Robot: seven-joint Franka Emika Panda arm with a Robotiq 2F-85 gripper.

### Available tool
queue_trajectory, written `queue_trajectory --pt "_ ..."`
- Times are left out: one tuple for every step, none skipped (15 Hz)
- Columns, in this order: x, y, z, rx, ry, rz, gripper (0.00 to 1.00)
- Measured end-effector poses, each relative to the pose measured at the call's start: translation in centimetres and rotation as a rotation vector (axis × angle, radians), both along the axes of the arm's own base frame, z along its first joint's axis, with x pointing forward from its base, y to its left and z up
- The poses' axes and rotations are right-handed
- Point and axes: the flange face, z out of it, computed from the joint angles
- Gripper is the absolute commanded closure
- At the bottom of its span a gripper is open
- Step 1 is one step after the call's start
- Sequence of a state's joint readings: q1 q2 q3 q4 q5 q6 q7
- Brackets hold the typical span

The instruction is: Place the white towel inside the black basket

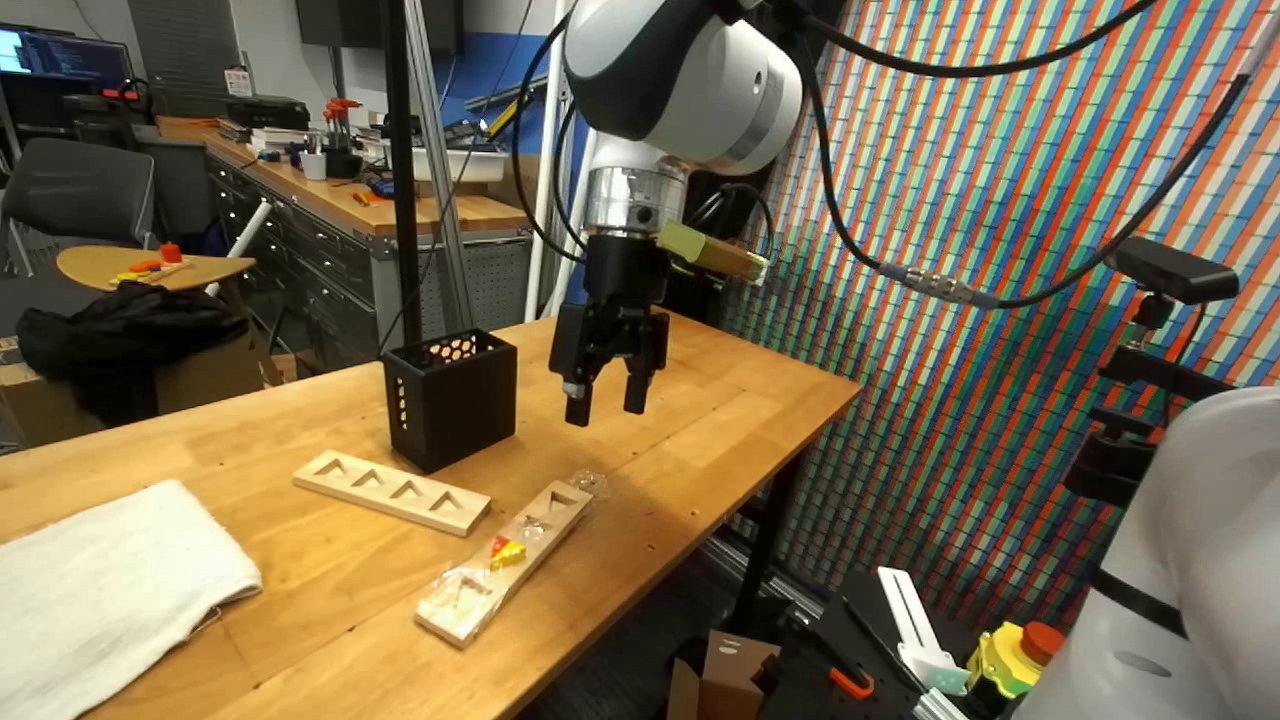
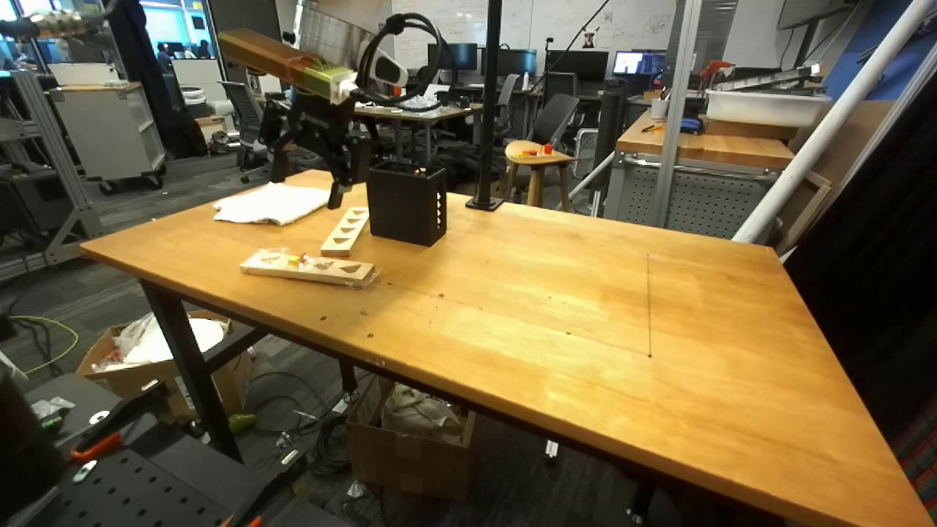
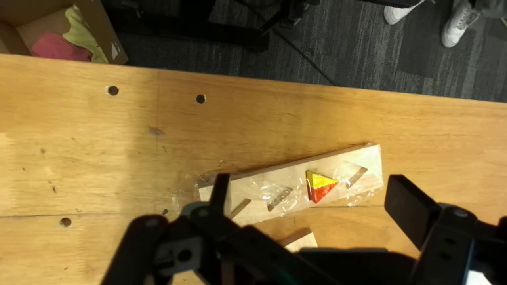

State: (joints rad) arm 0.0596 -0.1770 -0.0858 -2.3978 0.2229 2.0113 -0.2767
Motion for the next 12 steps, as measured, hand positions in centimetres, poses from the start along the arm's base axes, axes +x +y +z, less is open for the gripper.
queue_trajectory --pt "0.3 0.9 0.0 -0.013 -0.005 0.017 0.0" --pt "0.7 2.0 0.1 -0.034 -0.014 0.034 0.0" --pt "1.2 3.3 0.2 -0.06 -0.023 0.051 0.0" --pt "1.8 4.7 0.2 -0.09 -0.037 0.069 0.0" --pt "2.5 6.3 0.2 -0.121 -0.052 0.089 0.0" --pt "3.3 7.9 0.3 -0.15 -0.071 0.108 0.0" --pt "4.2 9.7 0.2 -0.177 -0.091 0.128 0.0" --pt "5.0 11.3 0.0 -0.201 -0.109 0.149 0.0" --pt "6.0 13.0 -0.2 -0.221 -0.127 0.168 0.0" --pt "7.0 14.5 -0.4 -0.239 -0.145 0.186 0.0" --pt "8.0 16.1 -0.7 -0.253 -0.161 0.202 0.0" --pt "9.0 17.4 -1.0 -0.263 -0.178 0.214 0.0"
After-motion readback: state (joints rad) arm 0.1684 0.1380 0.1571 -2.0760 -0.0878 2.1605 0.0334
